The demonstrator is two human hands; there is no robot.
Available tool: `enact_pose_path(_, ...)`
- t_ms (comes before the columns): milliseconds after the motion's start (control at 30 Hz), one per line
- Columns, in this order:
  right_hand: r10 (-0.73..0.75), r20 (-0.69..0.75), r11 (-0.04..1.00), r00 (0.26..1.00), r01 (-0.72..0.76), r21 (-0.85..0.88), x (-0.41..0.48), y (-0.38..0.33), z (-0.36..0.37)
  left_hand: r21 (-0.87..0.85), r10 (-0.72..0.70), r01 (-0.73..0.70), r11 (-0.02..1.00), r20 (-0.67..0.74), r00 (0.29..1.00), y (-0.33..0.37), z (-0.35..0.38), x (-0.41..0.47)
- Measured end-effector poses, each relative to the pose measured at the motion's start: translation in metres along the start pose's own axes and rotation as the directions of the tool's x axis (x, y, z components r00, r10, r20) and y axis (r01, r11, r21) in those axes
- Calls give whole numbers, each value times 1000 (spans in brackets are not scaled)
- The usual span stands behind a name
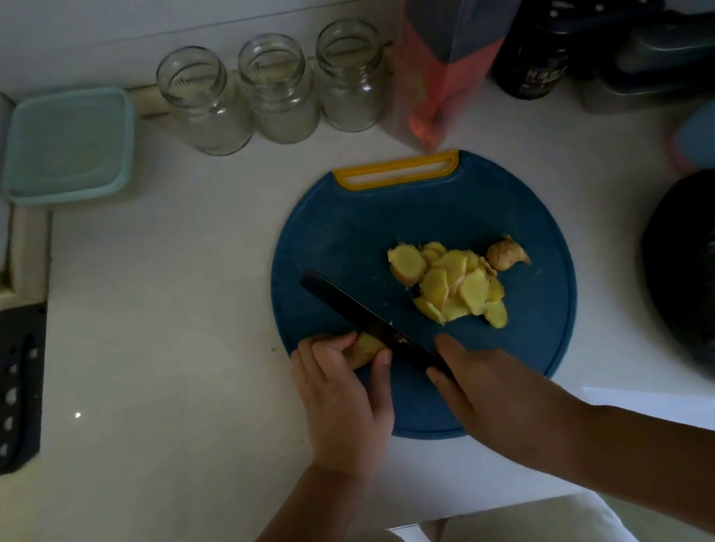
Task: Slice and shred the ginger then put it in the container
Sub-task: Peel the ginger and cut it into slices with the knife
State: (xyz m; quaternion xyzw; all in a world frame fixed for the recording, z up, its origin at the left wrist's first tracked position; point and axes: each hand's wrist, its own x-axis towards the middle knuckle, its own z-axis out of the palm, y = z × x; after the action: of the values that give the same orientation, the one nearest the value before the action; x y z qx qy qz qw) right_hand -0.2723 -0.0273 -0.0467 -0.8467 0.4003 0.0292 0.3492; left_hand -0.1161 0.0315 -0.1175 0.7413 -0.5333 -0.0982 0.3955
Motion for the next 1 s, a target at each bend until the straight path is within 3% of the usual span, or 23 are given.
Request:
enact_pose_path(200,23,57,1000,998,-24,20,14,-11,-10,6,-2,2,1000,-14,1000,2,1,1)
enact_pose_path(633,73,5,997,997,-73,11,29,-18,-9,-16,-64,64,998,6,998,1,0,2)
enact_pose_path(767,155,16,984,988,-156,83,9,-10,-9,1,-69,69,998,14,998,4,-2,1)
enact_pose_path(1000,211,2,977,977,-211,1,6,-13,1,-10,-34,34,999,7,999,5,-2,3)
